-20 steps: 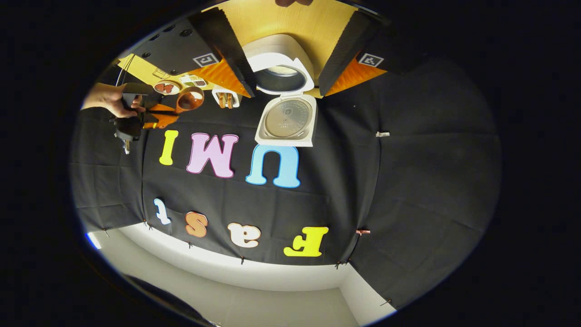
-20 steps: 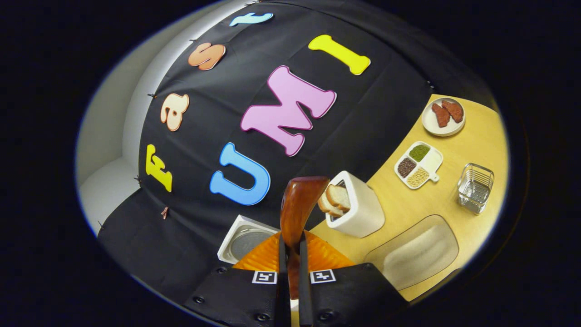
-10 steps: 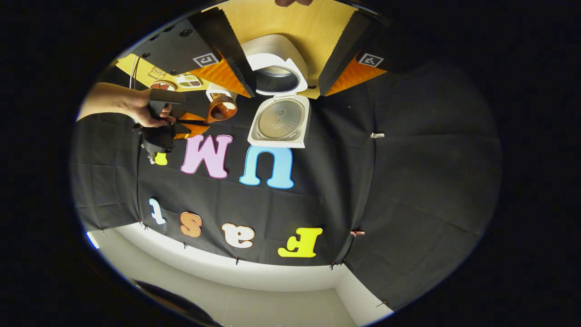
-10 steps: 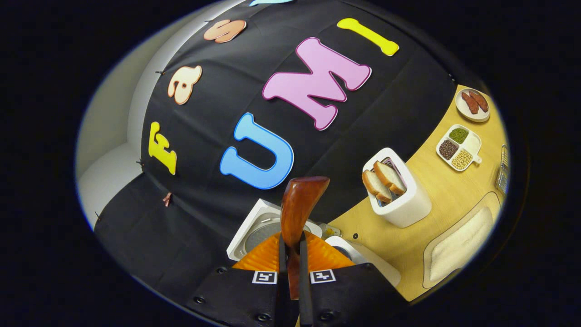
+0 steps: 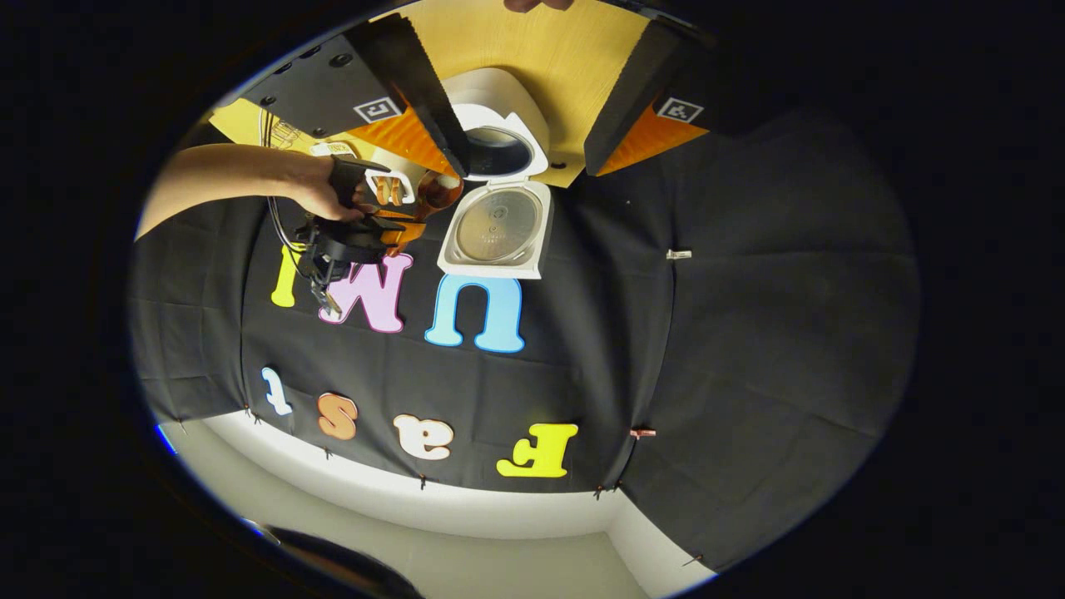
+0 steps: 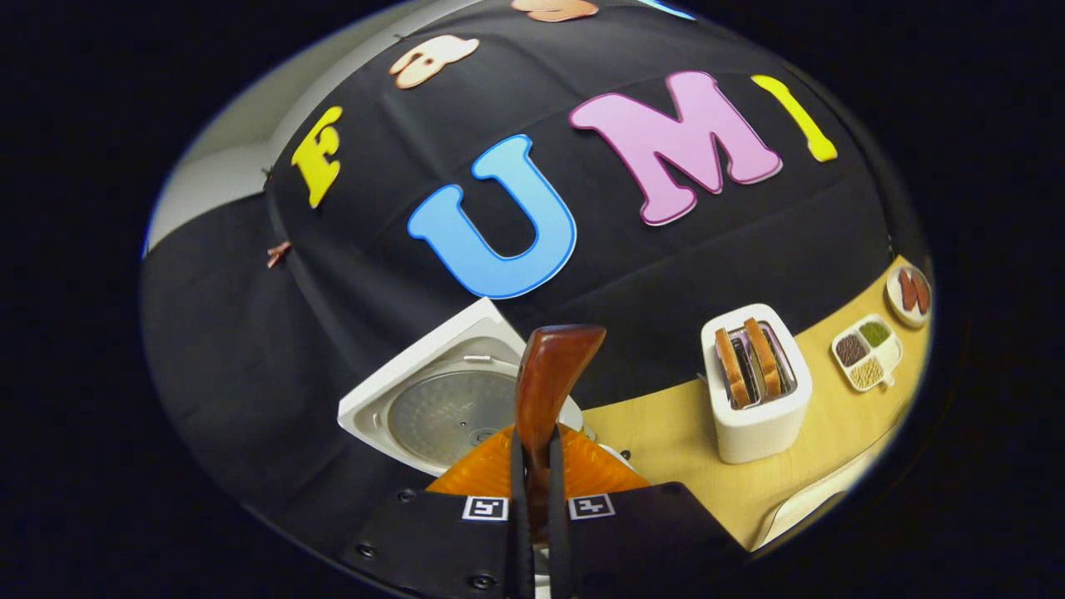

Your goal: Close the left gripper, press the button to open the rice cooker; take a wooden spoon from the chopstick holder with the right hand, scoop a spoonful of rice and pour it into the rice cooker, then put the wooden spoon back into the chopstick holder.

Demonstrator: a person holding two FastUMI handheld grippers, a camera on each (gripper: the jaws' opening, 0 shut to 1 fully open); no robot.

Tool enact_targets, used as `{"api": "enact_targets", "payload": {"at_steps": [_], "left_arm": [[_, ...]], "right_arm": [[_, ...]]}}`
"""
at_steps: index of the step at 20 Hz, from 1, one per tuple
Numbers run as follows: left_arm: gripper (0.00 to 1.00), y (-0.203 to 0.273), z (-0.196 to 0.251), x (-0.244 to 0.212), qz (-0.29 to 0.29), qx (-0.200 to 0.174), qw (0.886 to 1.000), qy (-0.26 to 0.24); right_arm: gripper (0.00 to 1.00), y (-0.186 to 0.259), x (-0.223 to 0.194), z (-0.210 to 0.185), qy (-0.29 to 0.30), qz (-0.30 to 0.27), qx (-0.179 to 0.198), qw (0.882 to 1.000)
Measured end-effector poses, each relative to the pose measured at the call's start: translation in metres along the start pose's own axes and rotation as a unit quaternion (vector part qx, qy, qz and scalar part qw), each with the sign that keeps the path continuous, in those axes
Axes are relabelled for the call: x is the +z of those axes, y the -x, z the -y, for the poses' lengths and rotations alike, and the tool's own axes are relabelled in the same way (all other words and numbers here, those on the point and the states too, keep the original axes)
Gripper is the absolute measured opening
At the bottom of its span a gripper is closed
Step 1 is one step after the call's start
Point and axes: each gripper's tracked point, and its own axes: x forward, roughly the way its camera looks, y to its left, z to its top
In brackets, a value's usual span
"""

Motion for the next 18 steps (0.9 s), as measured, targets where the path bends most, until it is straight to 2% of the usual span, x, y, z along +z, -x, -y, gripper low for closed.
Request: {"api": "enact_targets", "payload": {"at_steps": [4, 7, 8, 13, 18], "left_arm": [[0.96, 0.005, -0.006, -0.006, -0.007, 0.010, 1.000, 0.006], [0.98, 0.006, -0.010, -0.010, -0.012, 0.014, 1.000, 0.010], [0.95, 0.008, -0.011, -0.010, -0.011, 0.015, 1.000, 0.014], [0.95, 0.012, -0.010, -0.021, -0.019, 0.014, 0.999, 0.027], [0.95, 0.018, -0.013, -0.024, -0.021, 0.020, 0.999, 0.033]], "right_arm": [[0.11, -0.013, -0.005, -0.014, 0.082, 0.002, 0.003, 0.997], [0.11, -0.019, -0.016, -0.031, 0.153, -0.001, 0.022, 0.988], [0.11, -0.019, -0.019, -0.035, 0.177, -0.003, 0.023, 0.984], [0.12, -0.021, -0.028, -0.065, 0.279, 0.005, 0.046, 0.959], [0.11, -0.022, -0.029, -0.093, 0.370, 0.023, 0.074, 0.926]]}}
